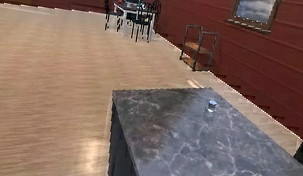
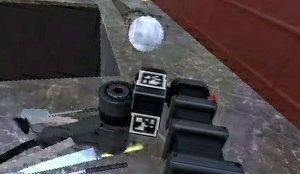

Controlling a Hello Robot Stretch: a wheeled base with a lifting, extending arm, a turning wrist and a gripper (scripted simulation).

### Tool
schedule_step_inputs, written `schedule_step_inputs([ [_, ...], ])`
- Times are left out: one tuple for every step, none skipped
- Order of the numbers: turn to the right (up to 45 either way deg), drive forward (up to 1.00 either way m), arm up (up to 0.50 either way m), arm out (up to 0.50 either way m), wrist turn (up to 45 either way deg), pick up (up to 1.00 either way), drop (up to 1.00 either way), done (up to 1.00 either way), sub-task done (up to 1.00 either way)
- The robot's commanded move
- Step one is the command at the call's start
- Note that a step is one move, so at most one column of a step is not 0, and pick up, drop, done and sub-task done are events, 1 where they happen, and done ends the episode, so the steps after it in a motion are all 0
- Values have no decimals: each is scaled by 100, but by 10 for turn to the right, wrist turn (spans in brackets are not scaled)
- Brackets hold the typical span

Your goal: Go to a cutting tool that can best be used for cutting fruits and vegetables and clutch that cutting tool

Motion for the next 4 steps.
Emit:
schedule_step_inputs([
  [0,0,0,0,210,0,0,0,0],
  [0,0,-16,0,0,0,0,0,0],
  [0,0,0,0,0,100,0,0,0],
  [0,0,10,0,0,0,0,0,0],
])
